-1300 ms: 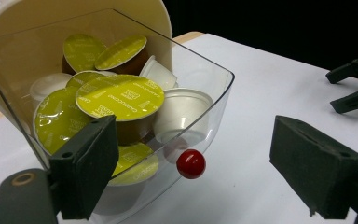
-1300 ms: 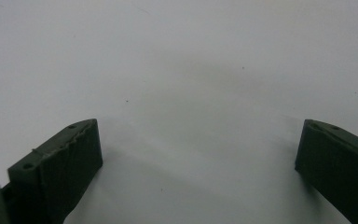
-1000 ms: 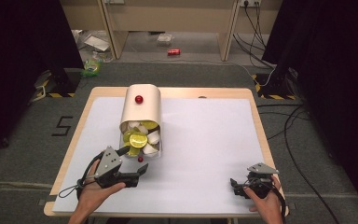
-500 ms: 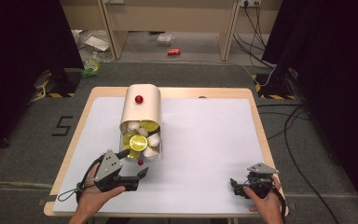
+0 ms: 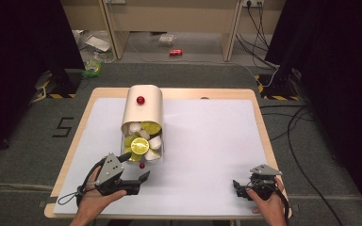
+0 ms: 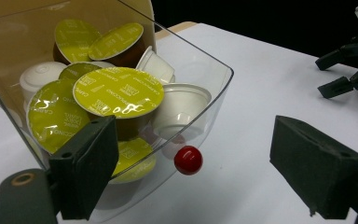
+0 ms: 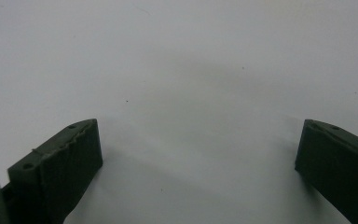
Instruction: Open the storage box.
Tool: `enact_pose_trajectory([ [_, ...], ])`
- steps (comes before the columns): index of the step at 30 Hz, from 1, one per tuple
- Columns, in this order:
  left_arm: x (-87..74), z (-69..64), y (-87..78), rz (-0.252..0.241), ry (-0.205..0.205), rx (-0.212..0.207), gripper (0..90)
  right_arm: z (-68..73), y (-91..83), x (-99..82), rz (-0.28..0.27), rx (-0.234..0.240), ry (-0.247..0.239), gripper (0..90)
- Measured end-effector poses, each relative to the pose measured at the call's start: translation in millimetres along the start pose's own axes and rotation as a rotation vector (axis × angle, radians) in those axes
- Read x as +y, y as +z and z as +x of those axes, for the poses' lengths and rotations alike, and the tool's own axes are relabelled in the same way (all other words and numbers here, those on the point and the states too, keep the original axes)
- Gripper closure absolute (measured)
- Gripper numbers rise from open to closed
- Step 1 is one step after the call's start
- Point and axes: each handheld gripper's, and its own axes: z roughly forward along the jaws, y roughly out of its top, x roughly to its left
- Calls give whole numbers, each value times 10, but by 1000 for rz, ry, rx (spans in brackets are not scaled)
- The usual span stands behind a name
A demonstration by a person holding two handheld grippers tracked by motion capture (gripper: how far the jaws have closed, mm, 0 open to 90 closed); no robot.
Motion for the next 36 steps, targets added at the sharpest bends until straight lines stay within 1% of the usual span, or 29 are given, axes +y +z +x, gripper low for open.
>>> enact_pose_trajectory([
  [10, 11, 9, -5, 0, -12, -5, 155, 0, 0, 0, -1, 0, -1, 8],
  [14, 25, 25, 0, -10, -18, 2, 154, 0, 0, 0, 0, 0, 0, 8],
  [22, 77, 79, 4, -26, -26, 24, 154, 0, 0, 0, 0, 0, 0, 8],
  [26, 103, 113, 22, -32, -22, 46, 154, 0, 0, 0, 0, 0, 0, 8],
  [36, 131, 172, 82, -29, -27, 70, 154, -1, 1, -1, -1, 0, 0, 8],
])
